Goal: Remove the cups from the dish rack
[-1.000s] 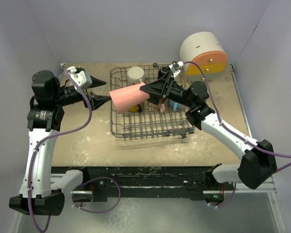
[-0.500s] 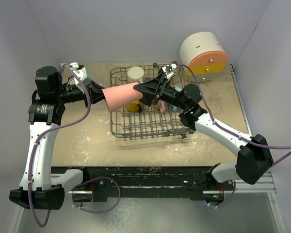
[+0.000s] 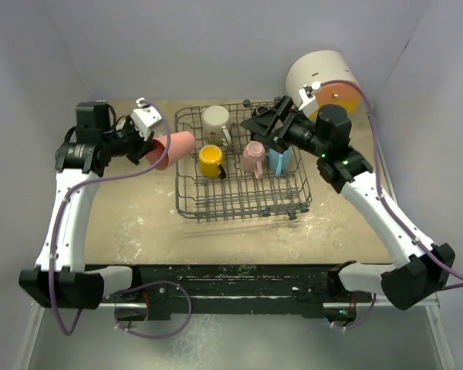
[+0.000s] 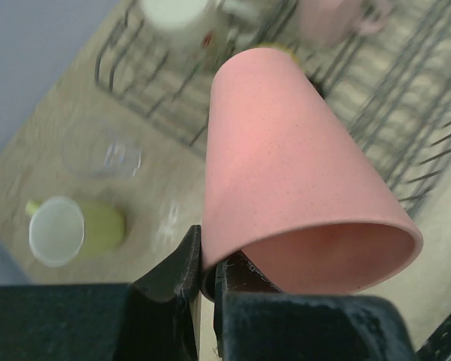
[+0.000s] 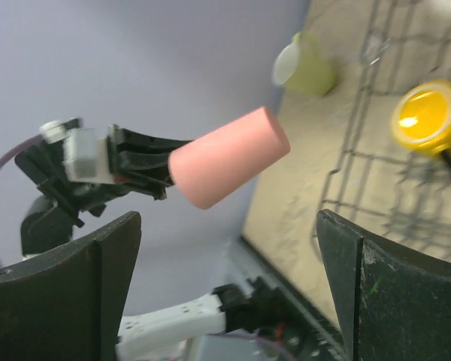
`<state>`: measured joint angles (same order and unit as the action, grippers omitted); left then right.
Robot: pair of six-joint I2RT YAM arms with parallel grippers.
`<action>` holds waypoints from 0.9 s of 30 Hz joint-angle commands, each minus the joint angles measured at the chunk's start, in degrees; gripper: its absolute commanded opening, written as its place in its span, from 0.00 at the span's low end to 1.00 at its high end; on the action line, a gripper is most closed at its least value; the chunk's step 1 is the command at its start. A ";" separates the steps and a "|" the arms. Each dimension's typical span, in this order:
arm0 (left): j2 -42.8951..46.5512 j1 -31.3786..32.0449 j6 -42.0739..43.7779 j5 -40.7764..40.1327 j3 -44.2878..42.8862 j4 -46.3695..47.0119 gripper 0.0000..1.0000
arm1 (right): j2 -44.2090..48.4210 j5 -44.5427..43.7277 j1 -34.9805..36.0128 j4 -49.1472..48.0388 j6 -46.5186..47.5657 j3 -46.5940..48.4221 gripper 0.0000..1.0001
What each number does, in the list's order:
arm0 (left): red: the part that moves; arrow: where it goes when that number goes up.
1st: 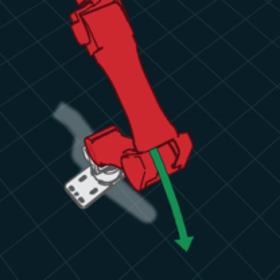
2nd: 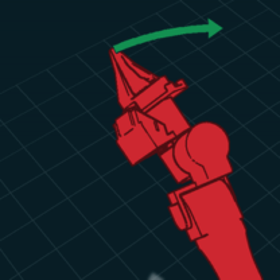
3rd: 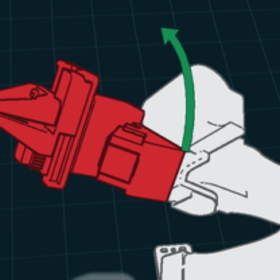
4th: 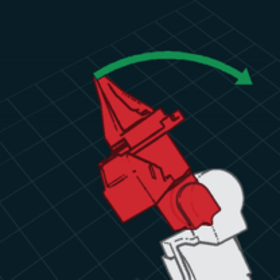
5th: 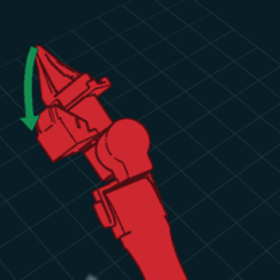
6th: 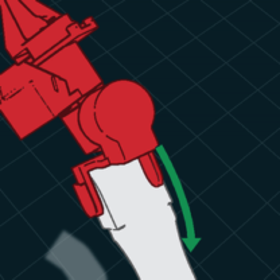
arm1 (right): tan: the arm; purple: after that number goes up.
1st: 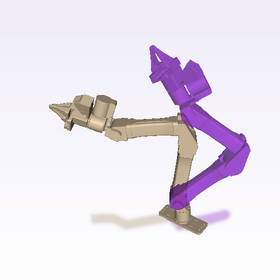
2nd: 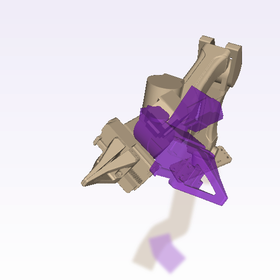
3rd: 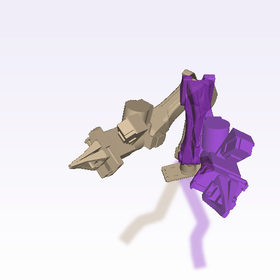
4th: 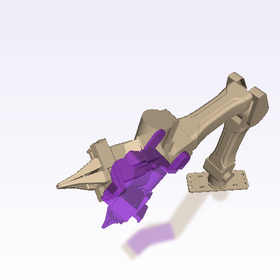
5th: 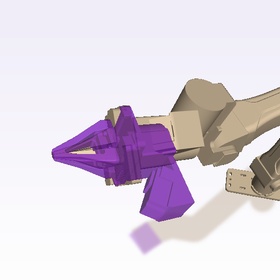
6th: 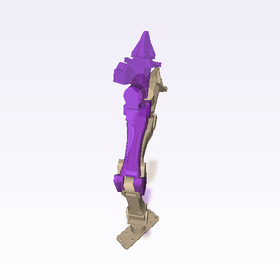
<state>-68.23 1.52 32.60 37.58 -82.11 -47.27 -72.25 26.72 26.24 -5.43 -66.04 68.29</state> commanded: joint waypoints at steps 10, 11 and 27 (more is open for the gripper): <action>-15.30 -4.44 13.69 -33.18 -1.20 -10.61 0.00 | 1.72 -11.14 -2.50 26.40 25.56 10.47 1.00; -16.56 -4.52 13.71 -33.84 -1.62 -10.87 0.00 | 1.78 -10.90 -2.51 26.43 25.68 10.22 1.00; -45.41 -2.69 12.93 -35.84 -26.43 -23.46 0.00 | 2.11 -8.34 -2.58 27.83 29.17 7.88 1.00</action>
<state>-111.59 -2.66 45.12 2.07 -101.45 -65.17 -71.11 17.50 23.94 22.06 -39.22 76.51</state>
